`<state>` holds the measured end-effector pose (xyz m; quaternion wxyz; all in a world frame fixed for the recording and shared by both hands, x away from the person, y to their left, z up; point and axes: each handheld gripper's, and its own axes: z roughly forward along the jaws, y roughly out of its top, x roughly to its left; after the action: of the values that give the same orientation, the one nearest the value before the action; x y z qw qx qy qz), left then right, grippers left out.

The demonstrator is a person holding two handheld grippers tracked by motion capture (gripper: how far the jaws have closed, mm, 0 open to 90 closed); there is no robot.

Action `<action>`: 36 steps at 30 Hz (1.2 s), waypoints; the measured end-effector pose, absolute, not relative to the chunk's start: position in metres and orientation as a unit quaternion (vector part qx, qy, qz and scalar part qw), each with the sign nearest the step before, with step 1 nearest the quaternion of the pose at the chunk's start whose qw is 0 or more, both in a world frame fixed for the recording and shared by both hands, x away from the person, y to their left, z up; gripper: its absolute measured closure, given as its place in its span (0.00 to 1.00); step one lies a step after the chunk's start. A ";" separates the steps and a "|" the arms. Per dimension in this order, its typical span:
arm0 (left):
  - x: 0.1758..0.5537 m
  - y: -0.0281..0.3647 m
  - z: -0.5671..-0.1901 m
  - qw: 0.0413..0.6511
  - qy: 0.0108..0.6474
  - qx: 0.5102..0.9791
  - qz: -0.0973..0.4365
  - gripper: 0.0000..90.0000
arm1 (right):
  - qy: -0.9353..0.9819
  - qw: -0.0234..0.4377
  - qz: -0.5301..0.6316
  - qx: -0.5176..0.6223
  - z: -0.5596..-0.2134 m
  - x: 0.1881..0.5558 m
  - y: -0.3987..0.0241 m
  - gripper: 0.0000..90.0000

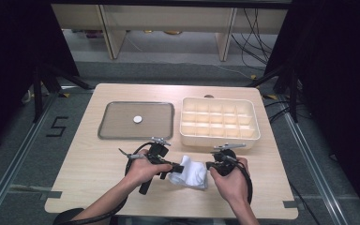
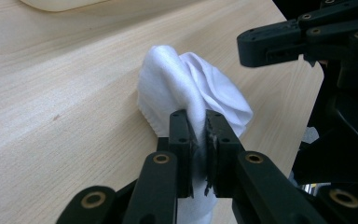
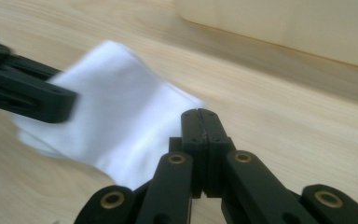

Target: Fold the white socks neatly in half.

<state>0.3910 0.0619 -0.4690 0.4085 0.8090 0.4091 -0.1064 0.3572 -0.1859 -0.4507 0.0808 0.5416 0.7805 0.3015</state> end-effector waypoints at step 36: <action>0.394 0.058 -0.465 0.401 0.399 0.819 -0.094 0.91 | 0.786 0.059 0.252 0.561 -0.485 0.353 -0.174 1.00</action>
<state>0.3939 0.0576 -0.4651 0.4013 0.8191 0.3989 -0.0941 0.3530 -0.1735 -0.4851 0.0586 0.5610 0.7863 0.2520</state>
